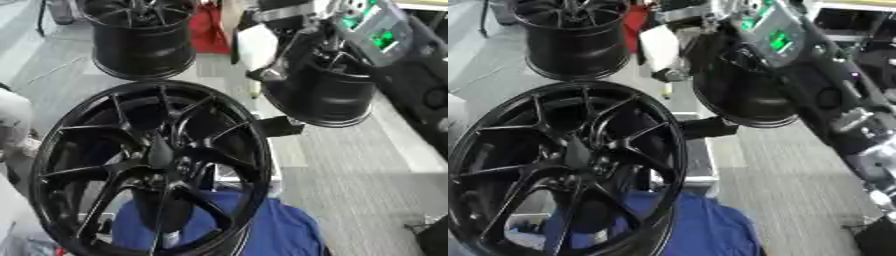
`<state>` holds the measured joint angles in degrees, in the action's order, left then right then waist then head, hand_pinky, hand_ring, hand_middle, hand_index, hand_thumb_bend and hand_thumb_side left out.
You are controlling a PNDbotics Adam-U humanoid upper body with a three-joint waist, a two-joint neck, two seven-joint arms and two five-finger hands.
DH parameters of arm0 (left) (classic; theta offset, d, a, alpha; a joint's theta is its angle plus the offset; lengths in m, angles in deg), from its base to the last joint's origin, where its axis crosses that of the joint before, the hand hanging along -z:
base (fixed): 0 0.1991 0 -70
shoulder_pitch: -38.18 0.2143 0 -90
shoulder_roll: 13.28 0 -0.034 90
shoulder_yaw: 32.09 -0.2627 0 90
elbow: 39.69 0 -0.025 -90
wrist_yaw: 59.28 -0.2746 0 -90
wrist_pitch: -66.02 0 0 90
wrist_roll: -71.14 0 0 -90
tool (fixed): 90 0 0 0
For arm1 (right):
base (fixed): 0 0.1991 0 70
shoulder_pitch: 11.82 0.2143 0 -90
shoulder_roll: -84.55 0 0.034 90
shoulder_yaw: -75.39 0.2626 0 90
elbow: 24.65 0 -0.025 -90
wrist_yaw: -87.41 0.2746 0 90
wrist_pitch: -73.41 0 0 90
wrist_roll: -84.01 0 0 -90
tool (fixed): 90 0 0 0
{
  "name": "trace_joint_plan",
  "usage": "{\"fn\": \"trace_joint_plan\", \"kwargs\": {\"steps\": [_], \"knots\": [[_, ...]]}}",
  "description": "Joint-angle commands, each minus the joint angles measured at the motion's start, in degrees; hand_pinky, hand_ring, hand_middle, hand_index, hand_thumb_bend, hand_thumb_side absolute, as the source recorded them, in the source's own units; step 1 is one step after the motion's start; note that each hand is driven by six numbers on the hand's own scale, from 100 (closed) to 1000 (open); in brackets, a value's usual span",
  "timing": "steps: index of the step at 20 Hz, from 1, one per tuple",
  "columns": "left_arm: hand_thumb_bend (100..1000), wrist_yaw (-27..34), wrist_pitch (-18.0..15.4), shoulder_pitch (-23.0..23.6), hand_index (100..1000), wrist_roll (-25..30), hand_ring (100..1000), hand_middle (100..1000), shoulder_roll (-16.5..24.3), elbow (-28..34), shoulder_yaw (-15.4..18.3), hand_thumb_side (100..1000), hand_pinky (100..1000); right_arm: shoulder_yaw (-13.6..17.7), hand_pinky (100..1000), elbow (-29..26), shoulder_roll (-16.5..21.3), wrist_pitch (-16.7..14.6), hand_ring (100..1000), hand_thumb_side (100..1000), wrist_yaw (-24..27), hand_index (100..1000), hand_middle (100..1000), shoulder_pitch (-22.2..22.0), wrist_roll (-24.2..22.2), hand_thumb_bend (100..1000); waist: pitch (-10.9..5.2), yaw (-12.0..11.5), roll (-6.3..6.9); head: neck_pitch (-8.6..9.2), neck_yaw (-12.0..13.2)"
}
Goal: Pull the pin out of the wheel hub.
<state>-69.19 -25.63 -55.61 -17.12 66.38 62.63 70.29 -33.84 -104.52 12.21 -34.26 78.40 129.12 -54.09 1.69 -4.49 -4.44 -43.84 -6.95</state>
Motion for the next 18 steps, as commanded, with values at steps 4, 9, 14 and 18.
{"fn": "trace_joint_plan", "kwargs": {"steps": [4, 9, 14, 18], "knots": [[357, -0.2, 0.0, -0.3, 828, -0.8, 639, 688, 1.0, 0.9, 0.9, 541, 590, 13.7, 403, -9.6, 13.1, 4.2, 424, 154, 1.4, 588, 407, -19.6, 10.4, 152, -0.4, 1.4, 0.94, -0.28, 0.7], [356, -0.2, 0.2, -0.2, 827, -1.3, 639, 688, 0.6, 1.1, 1.4, 542, 590, 28.1, 846, -9.6, 7.6, 8.7, 832, 282, -12.0, 946, 833, -39.7, 23.7, 409, 0.03, 2.3, 1.45, -0.28, 1.3], [356, -0.2, 0.2, 0.0, 828, -1.7, 639, 688, 0.2, 1.2, 1.7, 542, 590, 40.4, 894, -5.6, -3.9, 14.4, 869, 381, -15.6, 949, 876, -50.2, 43.1, 476, 0.16, 2.6, 2.26, -0.28, 2.2], [355, -0.1, 0.2, 0.0, 827, -1.8, 639, 688, -0.1, 1.1, 1.7, 543, 590, 43.5, 857, -4.3, -8.6, 15.9, 823, 385, -12.0, 923, 837, -53.0, 56.6, 474, 0.04, 2.9, 2.5, -0.28, 2.0]]}}
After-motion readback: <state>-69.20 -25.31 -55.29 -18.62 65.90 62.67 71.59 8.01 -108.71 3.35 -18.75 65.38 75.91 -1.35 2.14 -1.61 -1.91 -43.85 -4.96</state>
